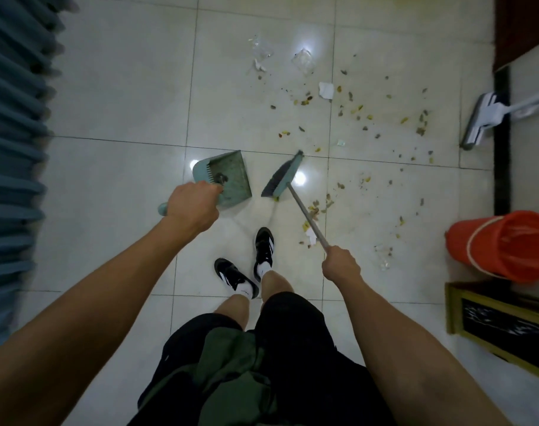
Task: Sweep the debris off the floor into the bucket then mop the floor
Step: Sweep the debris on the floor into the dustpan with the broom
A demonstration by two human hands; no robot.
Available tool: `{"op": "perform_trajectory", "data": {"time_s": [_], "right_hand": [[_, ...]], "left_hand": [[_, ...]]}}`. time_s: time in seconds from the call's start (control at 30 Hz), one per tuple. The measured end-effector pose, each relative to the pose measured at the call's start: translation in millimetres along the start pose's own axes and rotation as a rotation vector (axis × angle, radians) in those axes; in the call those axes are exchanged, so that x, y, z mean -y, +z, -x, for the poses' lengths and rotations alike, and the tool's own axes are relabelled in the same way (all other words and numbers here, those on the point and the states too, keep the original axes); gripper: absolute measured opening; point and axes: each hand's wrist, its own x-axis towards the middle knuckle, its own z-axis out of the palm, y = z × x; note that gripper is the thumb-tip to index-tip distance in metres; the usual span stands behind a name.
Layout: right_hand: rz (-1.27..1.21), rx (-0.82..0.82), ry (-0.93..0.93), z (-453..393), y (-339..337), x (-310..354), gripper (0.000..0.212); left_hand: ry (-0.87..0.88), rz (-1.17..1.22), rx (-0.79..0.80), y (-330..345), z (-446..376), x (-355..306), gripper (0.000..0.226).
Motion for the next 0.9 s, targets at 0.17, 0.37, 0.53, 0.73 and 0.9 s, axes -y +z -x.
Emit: {"op": "perform_trajectory", "data": {"time_s": [0.17,0.37,0.53,0.73,0.9], "right_hand": [[-0.036,-0.048,0.074,17.1,-5.8,-18.2,0.03],[-0.032,-0.076,0.023,25.0,-13.5,-25.9,0.038],[-0.051,-0.1,-0.028,25.8,-25.6,-11.6,0.038],[-0.025,-0.08,-0.012,36.2,-13.5,-6.8,0.037],[-0.002,-0.036,0.071,48.8,4.3,-23.9,0.033]], "left_hand": [[0.052,0.003,-0.021,-5.9,4.5,-14.7,0.024],[0.071,-0.003,-0.081,-3.9,11.4,-6.3,0.023],[0.067,-0.026,-0.109,-2.9,8.0,2.7,0.018],[0.06,-0.024,-0.088,-3.1,1.5,2.4,0.021],[0.11,-0.032,-0.071,3.1,0.5,-3.3,0.017]]}}
